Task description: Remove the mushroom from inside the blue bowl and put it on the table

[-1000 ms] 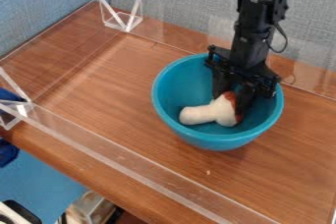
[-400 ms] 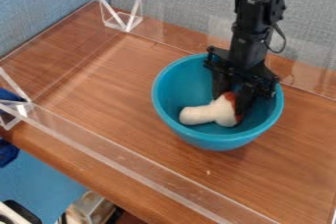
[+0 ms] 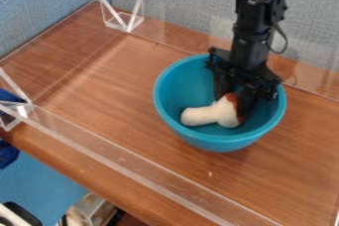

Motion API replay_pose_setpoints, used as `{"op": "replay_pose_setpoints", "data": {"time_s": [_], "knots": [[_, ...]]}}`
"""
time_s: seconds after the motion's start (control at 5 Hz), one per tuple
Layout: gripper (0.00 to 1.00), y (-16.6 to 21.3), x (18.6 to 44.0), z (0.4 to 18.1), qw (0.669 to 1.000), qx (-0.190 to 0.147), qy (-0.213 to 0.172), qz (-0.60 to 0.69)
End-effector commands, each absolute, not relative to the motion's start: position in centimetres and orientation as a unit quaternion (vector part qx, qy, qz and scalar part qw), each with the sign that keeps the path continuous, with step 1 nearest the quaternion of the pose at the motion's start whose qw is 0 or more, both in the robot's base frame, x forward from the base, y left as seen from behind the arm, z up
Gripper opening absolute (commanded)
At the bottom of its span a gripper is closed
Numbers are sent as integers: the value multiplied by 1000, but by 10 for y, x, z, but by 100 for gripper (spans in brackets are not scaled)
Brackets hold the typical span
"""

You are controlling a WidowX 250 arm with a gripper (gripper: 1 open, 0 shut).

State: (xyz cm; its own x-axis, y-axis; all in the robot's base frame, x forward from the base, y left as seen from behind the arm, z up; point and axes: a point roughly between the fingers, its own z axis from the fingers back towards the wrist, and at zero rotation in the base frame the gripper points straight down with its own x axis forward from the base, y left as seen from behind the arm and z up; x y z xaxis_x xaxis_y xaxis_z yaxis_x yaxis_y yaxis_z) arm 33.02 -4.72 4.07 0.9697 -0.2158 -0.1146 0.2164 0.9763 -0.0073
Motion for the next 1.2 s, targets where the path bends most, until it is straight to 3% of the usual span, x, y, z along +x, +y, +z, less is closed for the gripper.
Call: {"op": "replay_pose_setpoints", "data": {"time_s": [0.0,1.0], "knots": [[0,-38,332,44,994,3,46,-103],[0,-69,306,82,985,-13,-9,-170]]}}
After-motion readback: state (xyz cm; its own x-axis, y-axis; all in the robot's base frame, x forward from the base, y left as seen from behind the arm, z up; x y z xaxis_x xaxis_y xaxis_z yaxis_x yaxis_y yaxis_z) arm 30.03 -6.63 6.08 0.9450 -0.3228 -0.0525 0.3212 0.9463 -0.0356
